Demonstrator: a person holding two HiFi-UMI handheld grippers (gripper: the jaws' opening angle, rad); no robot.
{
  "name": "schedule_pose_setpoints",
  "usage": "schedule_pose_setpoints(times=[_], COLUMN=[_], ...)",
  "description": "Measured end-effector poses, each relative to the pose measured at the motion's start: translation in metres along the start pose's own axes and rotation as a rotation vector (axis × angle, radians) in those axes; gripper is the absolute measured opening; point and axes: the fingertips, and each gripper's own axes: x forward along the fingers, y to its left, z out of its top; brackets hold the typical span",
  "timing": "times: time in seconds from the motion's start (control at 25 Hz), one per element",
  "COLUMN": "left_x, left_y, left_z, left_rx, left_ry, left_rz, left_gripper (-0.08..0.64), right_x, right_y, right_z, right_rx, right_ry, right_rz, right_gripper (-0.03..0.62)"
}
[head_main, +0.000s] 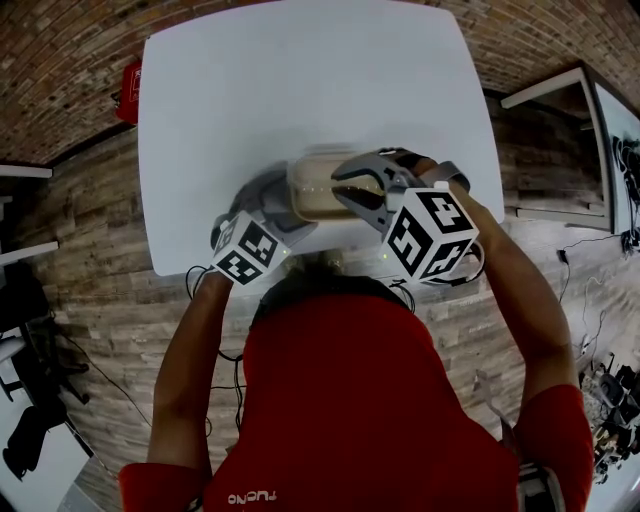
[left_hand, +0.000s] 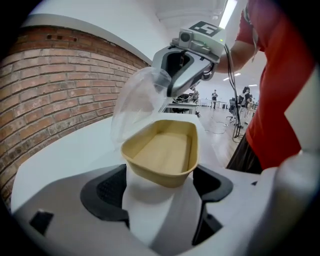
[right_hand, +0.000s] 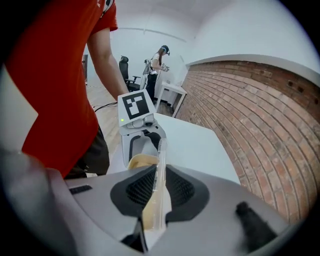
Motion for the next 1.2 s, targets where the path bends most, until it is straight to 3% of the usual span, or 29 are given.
schedule_pose_setpoints(times=[0.2,0.36,0.44,0.64,0.76,0.88,1.0,1.2], left_x=[-0.007,-0.021,-0.033,-0.064,-0.075,-0.079,-0.083,-0.089], left_y=[-0.005,-0.005,-0.004,0.0,0.007,0.019,0.038,0.063], left_z=[0.001,0.003,0.007,0.034,0.055,0.071,0.08,0.089], left_rx=[-0.021,-0.059,-0.095,-0.178,-0.227,-0.334,-0.42,-0.476], left_ry=[-0.015,-0.049,-0.085,-0.234,-0.345,-0.439,-0.523,-0.575], left_rz=[0.006,0.036,0.054,0.1,0.106,0.087,0.099,0.143], left_gripper=[0.423,0.423,0.423,0.423,0.423,0.384,0.28,0.238], right_x=[-0.003,-0.001,0.003,0.009,0.015,0.03,0.047,0.07], right_y=[-0.03,-0.05,-0.061,-0.079,-0.089,-0.097,-0.104,-0.121], right_z=[-0.005,-0.012,-0.017,-0.027,-0.032,-0.043,-0.055,-0.076], right_rx=[-0.029,0.005,0.07,0.386,0.493,0.512,0.536,0.53], right_ry=[0.008,-0.007,-0.025,-0.101,-0.102,-0.073,-0.062,-0.055], right_rz=[-0.089,-0.092,-0.033,0.262,0.34,0.339,0.312,0.215], right_gripper=[0.052,0.052,0.052,0.051,0.051,0.051,0.052,0.054])
